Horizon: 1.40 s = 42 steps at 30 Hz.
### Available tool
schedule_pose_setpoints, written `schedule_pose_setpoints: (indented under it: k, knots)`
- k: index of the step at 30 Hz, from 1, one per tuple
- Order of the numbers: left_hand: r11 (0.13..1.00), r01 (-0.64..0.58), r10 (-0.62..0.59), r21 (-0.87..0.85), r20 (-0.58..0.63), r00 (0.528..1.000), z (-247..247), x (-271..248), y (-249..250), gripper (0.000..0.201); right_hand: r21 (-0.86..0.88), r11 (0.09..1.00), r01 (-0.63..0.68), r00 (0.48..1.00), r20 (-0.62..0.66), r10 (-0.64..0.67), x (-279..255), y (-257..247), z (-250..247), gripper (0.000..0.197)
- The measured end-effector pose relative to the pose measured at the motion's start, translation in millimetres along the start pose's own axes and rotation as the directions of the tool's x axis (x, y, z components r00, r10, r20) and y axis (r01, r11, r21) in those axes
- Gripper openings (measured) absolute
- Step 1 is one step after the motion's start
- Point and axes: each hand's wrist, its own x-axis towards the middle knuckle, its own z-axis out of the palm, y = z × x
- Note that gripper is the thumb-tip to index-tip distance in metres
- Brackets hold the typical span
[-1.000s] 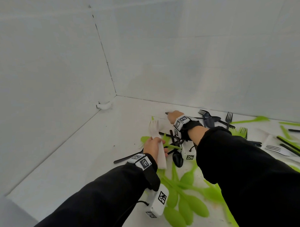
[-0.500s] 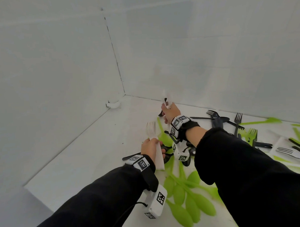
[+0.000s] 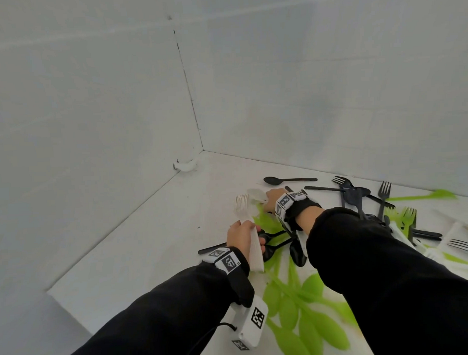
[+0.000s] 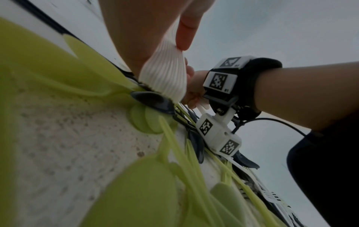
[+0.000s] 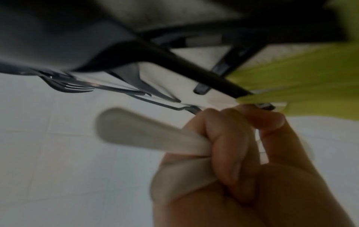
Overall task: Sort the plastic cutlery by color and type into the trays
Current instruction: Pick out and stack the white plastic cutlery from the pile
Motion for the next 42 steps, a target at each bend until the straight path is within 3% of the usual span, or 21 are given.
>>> schedule_pose_setpoints:
  k: [5,9,15,19,23,28,32,34,36,39,42]
  knots:
    - [1.0,0.01,-0.01,0.008,0.02,1.0,3,0,-1,0.008,0.007,0.999,0.038,0.998,-0.047,-0.038,3,7,3,0.041]
    - [0.999,0.036,-0.036,-0.009,0.043,0.998,4,1,-1,0.007,0.12,0.991,-0.062,0.997,-0.038,0.067,5,5,-6,0.034]
    - [0.999,0.033,-0.032,-0.009,0.053,0.998,6,0,-5,0.008,0.393,0.907,-0.153,0.963,-0.146,0.226,2,13,-25,0.021]
    - [1.0,0.02,-0.02,0.005,0.05,0.999,10,-3,-8,0.007,0.234,0.958,-0.167,0.984,-0.022,0.177,-9,18,-29,0.01]
    - [1.0,0.002,-0.003,0.009,0.049,0.999,13,-5,-8,0.008,0.127,0.98,-0.155,0.986,-0.049,0.162,-17,19,-22,0.037]
    - [1.0,0.021,-0.021,0.007,0.047,0.999,12,-1,-6,0.008,0.033,0.981,-0.19,0.979,0.08,0.186,-16,4,-15,0.032]
    - [0.999,0.036,-0.035,-0.004,0.048,0.998,12,2,-4,0.009,-0.136,0.982,-0.134,0.991,0.01,0.137,-23,-2,-11,0.042]
    - [1.0,0.029,-0.029,-0.009,0.049,0.998,12,3,-4,0.007,-0.15,0.981,-0.125,0.99,0.04,0.132,-22,-5,-11,0.033]
    - [1.0,0.023,-0.023,-0.002,0.05,0.998,12,3,-3,0.006,-0.056,0.985,-0.164,0.984,0.062,0.168,-19,-3,-14,0.024]
    - [1.0,0.017,-0.017,0.0,0.057,0.998,13,2,-5,0.009,0.103,0.968,-0.227,0.974,0.023,0.226,-21,1,-27,0.038]
    - [1.0,-0.003,0.002,0.012,0.051,0.999,17,-1,-6,0.009,0.192,0.952,-0.239,0.967,-0.045,0.252,-30,9,-43,0.033]
